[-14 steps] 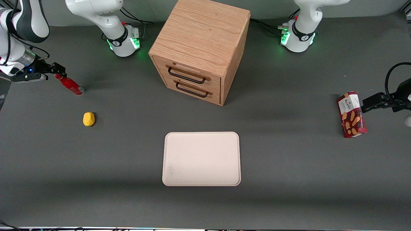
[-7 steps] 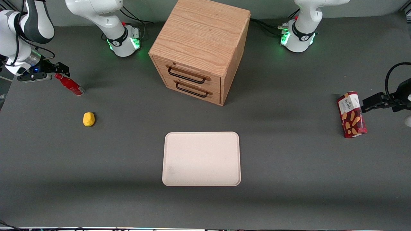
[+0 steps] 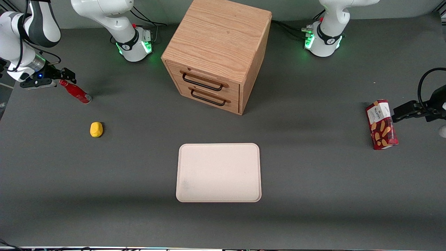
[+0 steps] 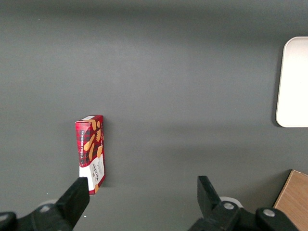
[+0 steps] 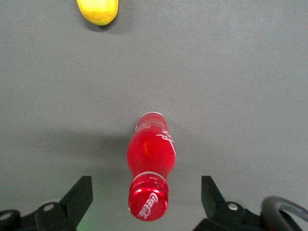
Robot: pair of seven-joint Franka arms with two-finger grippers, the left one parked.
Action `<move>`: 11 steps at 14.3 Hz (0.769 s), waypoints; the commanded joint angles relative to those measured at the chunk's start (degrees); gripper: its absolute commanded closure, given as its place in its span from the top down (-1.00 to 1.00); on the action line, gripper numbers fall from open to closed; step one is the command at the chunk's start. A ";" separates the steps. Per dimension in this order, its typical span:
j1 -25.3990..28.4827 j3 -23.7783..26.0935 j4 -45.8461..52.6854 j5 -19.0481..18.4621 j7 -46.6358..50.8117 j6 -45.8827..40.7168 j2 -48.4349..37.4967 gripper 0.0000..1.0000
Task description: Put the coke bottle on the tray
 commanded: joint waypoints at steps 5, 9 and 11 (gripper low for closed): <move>0.56 -1.85 -0.49 -1.44 -2.73 0.76 -1.26 0.14; 0.56 -1.85 -0.49 -1.44 -2.82 0.67 -1.17 -0.86; 0.64 -1.85 -0.49 -1.44 -2.82 0.58 -1.17 -1.00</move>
